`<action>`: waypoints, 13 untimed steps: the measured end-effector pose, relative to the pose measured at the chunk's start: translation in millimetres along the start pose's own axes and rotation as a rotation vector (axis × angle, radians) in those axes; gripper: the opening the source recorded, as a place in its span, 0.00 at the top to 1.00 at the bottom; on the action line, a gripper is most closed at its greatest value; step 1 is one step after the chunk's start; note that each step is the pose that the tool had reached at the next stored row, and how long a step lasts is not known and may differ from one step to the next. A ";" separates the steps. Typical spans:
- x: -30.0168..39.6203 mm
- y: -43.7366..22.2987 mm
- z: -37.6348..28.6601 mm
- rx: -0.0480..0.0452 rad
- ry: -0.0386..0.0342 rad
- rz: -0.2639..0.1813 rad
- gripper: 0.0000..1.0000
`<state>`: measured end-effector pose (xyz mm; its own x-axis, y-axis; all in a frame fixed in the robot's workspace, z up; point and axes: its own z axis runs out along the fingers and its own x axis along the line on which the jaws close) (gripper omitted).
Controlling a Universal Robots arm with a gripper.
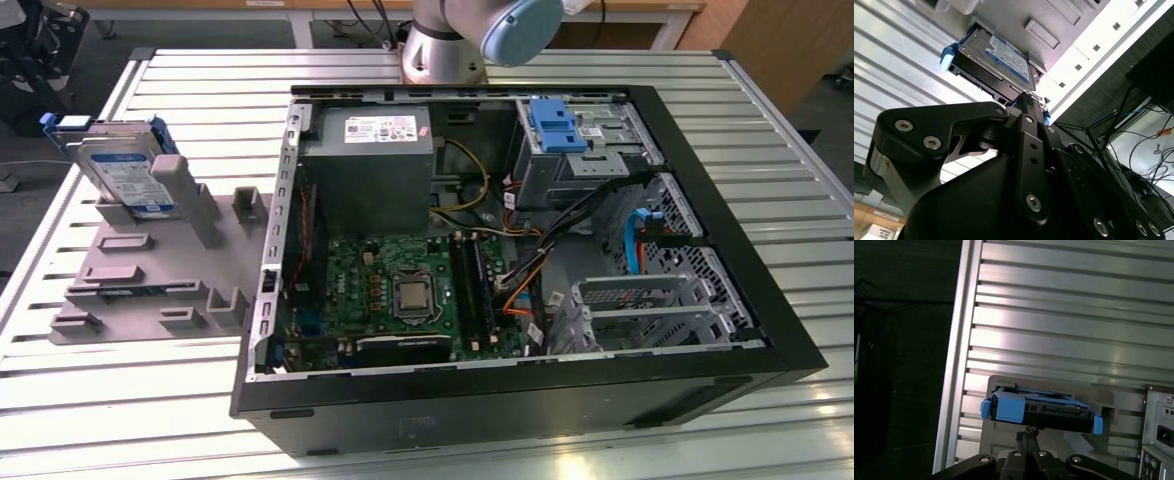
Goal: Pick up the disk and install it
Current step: 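Pick up the disk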
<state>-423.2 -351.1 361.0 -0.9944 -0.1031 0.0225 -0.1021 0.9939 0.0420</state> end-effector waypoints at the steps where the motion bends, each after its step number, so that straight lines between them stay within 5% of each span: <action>1: 0.0 0.0 0.0 0.0001 0.0002 -0.004 0.89; 13: 0.0 0.0 0.3 0.0040 0.0074 -0.178 0.89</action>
<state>-423.2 -351.1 360.7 -0.9605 -0.2774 0.0225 -0.2763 0.9601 0.0420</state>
